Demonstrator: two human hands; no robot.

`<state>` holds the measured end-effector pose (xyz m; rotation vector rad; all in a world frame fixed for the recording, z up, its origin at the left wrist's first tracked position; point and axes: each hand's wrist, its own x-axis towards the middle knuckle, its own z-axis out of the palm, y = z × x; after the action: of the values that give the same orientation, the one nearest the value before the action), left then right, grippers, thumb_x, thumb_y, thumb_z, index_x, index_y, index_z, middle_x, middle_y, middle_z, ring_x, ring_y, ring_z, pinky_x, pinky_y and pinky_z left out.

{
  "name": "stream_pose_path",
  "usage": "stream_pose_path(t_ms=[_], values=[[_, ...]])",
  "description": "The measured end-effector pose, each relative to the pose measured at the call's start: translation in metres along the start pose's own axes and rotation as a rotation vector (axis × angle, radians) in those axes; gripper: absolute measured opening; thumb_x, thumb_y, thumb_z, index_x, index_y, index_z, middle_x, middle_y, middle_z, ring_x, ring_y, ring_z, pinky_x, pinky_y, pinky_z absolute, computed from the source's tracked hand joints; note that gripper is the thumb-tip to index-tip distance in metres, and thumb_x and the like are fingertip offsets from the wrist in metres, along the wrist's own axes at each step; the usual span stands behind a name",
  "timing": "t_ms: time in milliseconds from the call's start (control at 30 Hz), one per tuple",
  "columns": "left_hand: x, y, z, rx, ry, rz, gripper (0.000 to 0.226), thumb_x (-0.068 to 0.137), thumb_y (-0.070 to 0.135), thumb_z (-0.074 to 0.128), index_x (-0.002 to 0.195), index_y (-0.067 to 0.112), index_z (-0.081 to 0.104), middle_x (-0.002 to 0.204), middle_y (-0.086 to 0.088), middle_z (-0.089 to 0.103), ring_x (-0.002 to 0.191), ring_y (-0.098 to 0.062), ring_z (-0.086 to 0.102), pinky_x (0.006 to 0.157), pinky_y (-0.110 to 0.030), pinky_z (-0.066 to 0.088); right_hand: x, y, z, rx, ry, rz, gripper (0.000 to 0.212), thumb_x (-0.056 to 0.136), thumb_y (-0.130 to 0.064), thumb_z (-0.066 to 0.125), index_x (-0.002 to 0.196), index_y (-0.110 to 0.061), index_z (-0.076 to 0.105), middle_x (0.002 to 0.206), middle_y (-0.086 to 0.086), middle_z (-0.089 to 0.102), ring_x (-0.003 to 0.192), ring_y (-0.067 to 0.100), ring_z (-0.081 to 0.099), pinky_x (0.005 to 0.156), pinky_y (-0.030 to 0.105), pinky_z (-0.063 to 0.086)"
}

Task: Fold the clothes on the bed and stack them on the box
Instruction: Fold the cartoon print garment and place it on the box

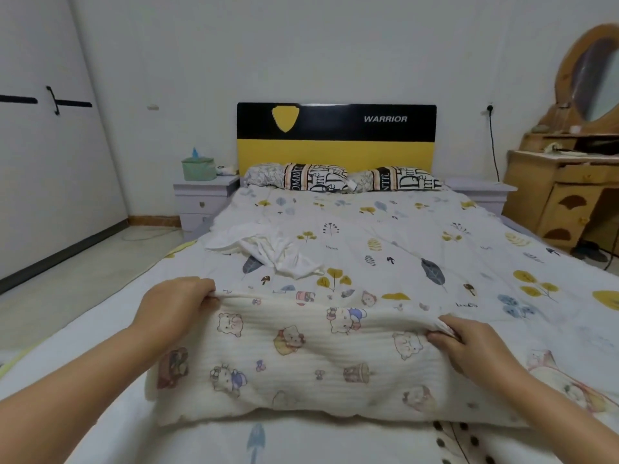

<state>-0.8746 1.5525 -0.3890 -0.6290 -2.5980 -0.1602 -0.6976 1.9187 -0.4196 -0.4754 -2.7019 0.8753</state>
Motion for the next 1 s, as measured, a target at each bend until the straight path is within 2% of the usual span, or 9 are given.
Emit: stream_pose_path(t_ms=[233, 400, 467, 500, 533, 600, 767, 833, 1000], values=[[0.084, -0.019, 0.066, 0.158, 0.102, 0.209, 0.008, 0.08, 0.013, 0.07, 0.074, 0.011, 0.065, 0.064, -0.004, 0.056, 0.057, -0.021, 0.042, 0.045, -0.02, 0.008, 0.106, 0.01, 0.024, -0.281, 0.078, -0.017, 0.026, 0.095, -0.034, 0.05, 0.078, -0.014, 0.054, 0.073, -0.001, 0.058, 0.074, 0.02, 0.054, 0.058, 0.03, 0.034], [0.132, -0.021, 0.108, 0.336, 0.058, 0.268, 0.028, 0.048, 0.003, 0.089, 0.062, 0.01, 0.065, 0.051, -0.004, 0.052, 0.045, -0.023, 0.049, 0.044, -0.014, 0.011, 0.158, 0.018, 0.052, -0.46, 0.186, -0.011, 0.028, 0.098, -0.039, 0.042, 0.083, -0.017, 0.049, 0.087, 0.002, 0.061, 0.088, 0.026, 0.055, 0.067, 0.034, 0.029], [0.135, -0.013, 0.129, 0.41, -0.02, 0.201, 0.02, 0.063, 0.013, 0.082, 0.079, 0.013, 0.07, 0.071, -0.006, 0.064, 0.067, -0.026, 0.058, 0.053, -0.027, 0.038, 0.167, 0.02, 0.068, -0.68, 0.187, 0.074, 0.023, 0.097, -0.04, 0.042, 0.101, -0.018, 0.05, 0.112, 0.006, 0.06, 0.109, 0.026, 0.053, 0.083, 0.037, 0.033], [0.136, -0.007, 0.14, 0.414, -0.061, 0.069, 0.025, 0.08, 0.024, 0.07, 0.103, 0.016, 0.067, 0.099, -0.008, 0.065, 0.094, -0.028, 0.057, 0.075, -0.035, 0.044, 0.17, 0.021, 0.078, -0.767, 0.152, 0.157, 0.032, 0.095, -0.035, 0.047, 0.121, -0.018, 0.044, 0.128, 0.009, 0.051, 0.123, 0.027, 0.043, 0.098, 0.043, 0.031], [0.134, -0.001, 0.15, 0.377, -0.118, -0.099, 0.039, 0.092, 0.036, 0.054, 0.127, 0.019, 0.052, 0.129, -0.01, 0.053, 0.12, -0.029, 0.045, 0.096, -0.041, 0.036, 0.17, 0.019, 0.087, -0.789, 0.118, 0.233, 0.053, 0.092, -0.027, 0.051, 0.138, -0.017, 0.027, 0.141, 0.014, 0.035, 0.134, 0.029, 0.028, 0.109, 0.051, 0.021], [0.127, 0.019, 0.16, 0.153, -0.203, -0.289, 0.058, 0.098, 0.05, 0.03, 0.148, 0.022, 0.02, 0.156, -0.009, 0.016, 0.143, -0.027, 0.013, 0.113, -0.048, 0.013, 0.167, 0.006, 0.106, -0.701, 0.141, 0.238, 0.074, 0.092, -0.021, 0.048, 0.149, -0.017, 0.002, 0.154, 0.017, 0.006, 0.144, 0.031, 0.001, 0.113, 0.058, 0.004], [0.086, 0.059, 0.193, -0.023, -0.459, 0.053, 0.065, 0.092, 0.062, 0.01, 0.149, 0.035, -0.006, 0.157, 0.004, -0.016, 0.144, -0.019, -0.018, 0.111, -0.054, -0.013, 0.155, -0.008, 0.154, -0.599, -0.089, 0.074, 0.072, 0.092, -0.065, 0.019, 0.15, -0.031, -0.008, 0.157, -0.001, -0.021, 0.142, 0.027, -0.024, 0.108, 0.064, -0.009], [0.075, 0.047, 0.211, -0.022, -0.57, -0.002, 0.066, 0.091, 0.064, 0.007, 0.149, 0.036, -0.006, 0.157, 0.005, -0.015, 0.145, -0.019, -0.016, 0.113, -0.053, -0.012, 0.16, 0.011, 0.163, -0.586, -0.215, 0.141, 0.077, 0.086, -0.074, 0.012, 0.149, -0.035, -0.009, 0.156, -0.005, -0.023, 0.142, 0.028, -0.025, 0.107, 0.068, -0.01], [0.074, 0.032, 0.225, -0.032, -0.544, -0.075, 0.064, 0.094, 0.06, 0.011, 0.15, 0.033, -0.004, 0.158, 0.005, -0.012, 0.146, -0.02, -0.01, 0.115, -0.047, -0.008, 0.172, 0.033, 0.165, -0.509, -0.198, 0.206, 0.076, 0.083, -0.077, 0.011, 0.148, -0.041, -0.007, 0.158, -0.002, -0.016, 0.143, 0.032, -0.02, 0.107, 0.064, -0.013]])
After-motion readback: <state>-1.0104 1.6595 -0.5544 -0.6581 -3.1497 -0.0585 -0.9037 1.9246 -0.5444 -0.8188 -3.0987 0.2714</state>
